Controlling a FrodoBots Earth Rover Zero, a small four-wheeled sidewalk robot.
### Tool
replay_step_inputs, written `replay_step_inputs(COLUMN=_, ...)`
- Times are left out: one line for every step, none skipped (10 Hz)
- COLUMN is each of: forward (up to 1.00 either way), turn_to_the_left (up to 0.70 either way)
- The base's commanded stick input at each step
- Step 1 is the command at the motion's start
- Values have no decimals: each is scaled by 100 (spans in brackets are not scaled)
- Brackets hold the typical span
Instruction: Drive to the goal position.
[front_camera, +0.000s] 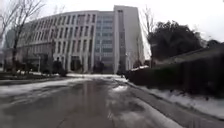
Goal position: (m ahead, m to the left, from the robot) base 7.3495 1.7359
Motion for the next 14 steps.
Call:
replay_step_inputs(forward=100, turn_to_the_left=27)
replay_step_inputs(forward=100, turn_to_the_left=27)
replay_step_inputs(forward=100, turn_to_the_left=27)
replay_step_inputs(forward=100, turn_to_the_left=27)
replay_step_inputs(forward=100, turn_to_the_left=27)
replay_step_inputs(forward=100, turn_to_the_left=27)
replay_step_inputs(forward=100, turn_to_the_left=27)
replay_step_inputs(forward=100, turn_to_the_left=18)
replay_step_inputs(forward=100, turn_to_the_left=4)
replay_step_inputs(forward=100, turn_to_the_left=0)
replay_step_inputs(forward=100, turn_to_the_left=0)
replay_step_inputs(forward=100, turn_to_the_left=0)
replay_step_inputs(forward=100, turn_to_the_left=0)
replay_step_inputs(forward=100, turn_to_the_left=0)
